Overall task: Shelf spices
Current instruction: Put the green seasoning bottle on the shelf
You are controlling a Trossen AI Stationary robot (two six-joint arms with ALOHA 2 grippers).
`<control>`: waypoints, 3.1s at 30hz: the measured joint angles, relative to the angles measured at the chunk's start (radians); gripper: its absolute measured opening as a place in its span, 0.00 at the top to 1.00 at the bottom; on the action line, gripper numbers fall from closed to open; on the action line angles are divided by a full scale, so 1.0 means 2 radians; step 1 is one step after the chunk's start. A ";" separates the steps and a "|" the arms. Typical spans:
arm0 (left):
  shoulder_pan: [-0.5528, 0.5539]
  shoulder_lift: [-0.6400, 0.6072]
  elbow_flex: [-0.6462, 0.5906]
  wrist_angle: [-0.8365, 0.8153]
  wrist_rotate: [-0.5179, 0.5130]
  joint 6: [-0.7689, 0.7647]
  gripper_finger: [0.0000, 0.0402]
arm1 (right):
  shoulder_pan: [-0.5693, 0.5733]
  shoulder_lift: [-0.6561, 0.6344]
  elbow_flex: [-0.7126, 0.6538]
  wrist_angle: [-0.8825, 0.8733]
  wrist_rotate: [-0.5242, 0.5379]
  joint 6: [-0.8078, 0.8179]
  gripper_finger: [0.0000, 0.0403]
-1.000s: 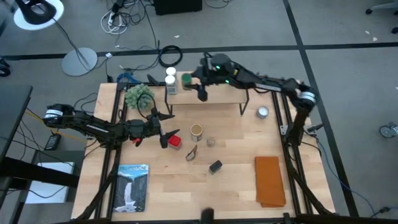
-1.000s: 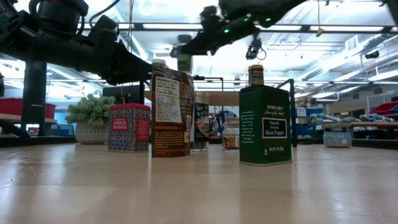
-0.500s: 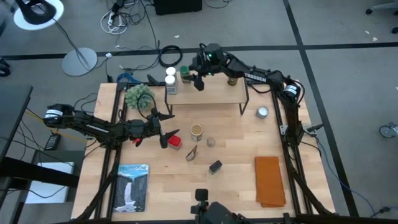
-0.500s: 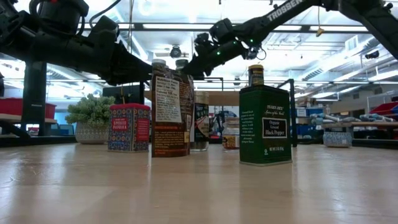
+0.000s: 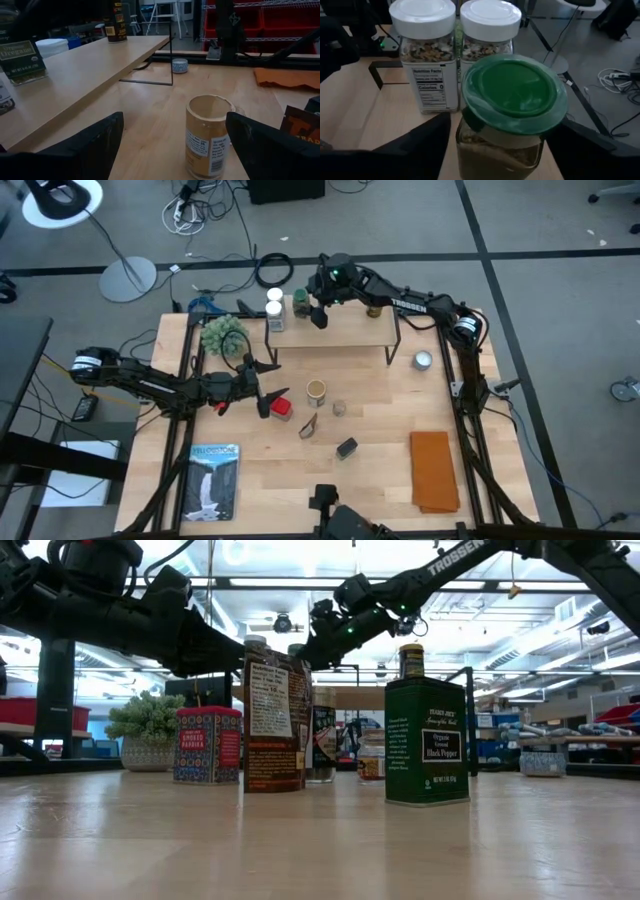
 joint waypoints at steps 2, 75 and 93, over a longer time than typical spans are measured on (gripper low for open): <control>0.000 0.000 0.000 0.000 0.000 0.000 0.11 | 0.000 -0.001 0.000 0.000 0.000 0.000 0.19; 0.000 0.000 0.000 -0.001 0.000 0.001 0.11 | 0.029 -0.043 -0.052 -0.055 0.202 0.039 1.00; 0.000 0.000 0.000 -0.001 0.000 0.001 0.11 | 0.061 -0.055 -0.049 -0.109 0.164 0.043 1.00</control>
